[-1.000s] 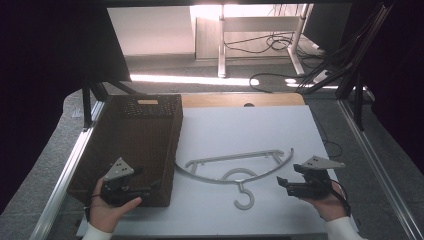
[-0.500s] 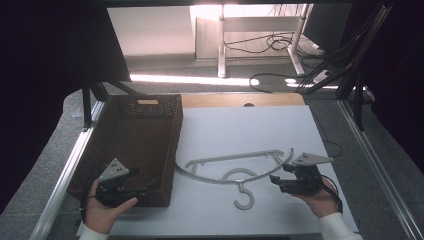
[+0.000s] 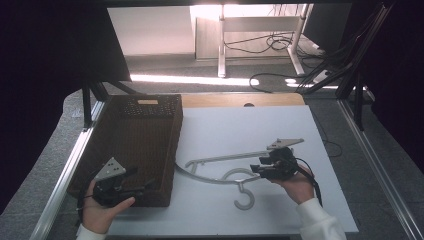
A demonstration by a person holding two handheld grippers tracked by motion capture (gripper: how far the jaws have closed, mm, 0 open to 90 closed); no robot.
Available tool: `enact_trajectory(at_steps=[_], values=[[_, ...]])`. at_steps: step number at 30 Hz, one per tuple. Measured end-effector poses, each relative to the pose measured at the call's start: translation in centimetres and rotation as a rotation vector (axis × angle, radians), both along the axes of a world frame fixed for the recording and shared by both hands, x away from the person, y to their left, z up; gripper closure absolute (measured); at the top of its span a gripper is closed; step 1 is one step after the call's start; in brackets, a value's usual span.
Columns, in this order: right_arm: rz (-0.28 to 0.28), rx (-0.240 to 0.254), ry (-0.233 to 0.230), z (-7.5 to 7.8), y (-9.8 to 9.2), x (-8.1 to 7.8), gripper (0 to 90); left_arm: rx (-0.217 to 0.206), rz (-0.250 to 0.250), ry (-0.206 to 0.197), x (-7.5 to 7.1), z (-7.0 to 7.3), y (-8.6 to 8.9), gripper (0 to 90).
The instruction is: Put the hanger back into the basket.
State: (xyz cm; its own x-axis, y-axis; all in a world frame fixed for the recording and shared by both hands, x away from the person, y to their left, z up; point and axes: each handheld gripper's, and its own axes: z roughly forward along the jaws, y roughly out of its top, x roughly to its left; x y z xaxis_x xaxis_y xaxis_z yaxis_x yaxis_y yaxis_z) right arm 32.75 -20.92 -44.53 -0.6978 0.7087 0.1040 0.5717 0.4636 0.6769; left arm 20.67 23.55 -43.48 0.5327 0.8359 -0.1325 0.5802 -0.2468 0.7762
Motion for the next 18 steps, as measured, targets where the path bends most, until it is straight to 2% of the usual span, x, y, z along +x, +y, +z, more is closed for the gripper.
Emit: enact_trajectory(at_steps=[7, 10, 12, 14, 17, 18], values=[[0.059, -0.026, 0.025, -0.1, 2.6, 1.1, 57.0, 0.001, -0.003, 0.003, -0.1, -0.1, -0.1, 24.4], [0.082, -0.050, 0.035, -0.9, 3.8, 1.4, 64.0, 0.003, -0.006, 0.003, -0.1, -0.1, -0.1, 24.4], [0.086, -0.056, 0.038, -1.2, 4.0, 1.4, 65.4, 0.007, -0.009, 0.005, 0.0, -0.2, -0.2, 24.3], [0.105, -0.098, 0.051, -1.9, 4.4, 1.3, 69.2, 0.007, -0.011, 0.004, -0.1, -0.2, -0.2, 24.3], [0.103, -0.096, 0.057, -2.1, 4.3, 1.3, 73.2, 0.006, -0.010, 0.002, 0.0, -0.2, -0.2, 24.3], [0.107, -0.102, 0.058, -2.4, 4.3, 1.2, 78.1, 0.006, -0.010, 0.002, 0.0, -0.2, -0.2, 24.3]])
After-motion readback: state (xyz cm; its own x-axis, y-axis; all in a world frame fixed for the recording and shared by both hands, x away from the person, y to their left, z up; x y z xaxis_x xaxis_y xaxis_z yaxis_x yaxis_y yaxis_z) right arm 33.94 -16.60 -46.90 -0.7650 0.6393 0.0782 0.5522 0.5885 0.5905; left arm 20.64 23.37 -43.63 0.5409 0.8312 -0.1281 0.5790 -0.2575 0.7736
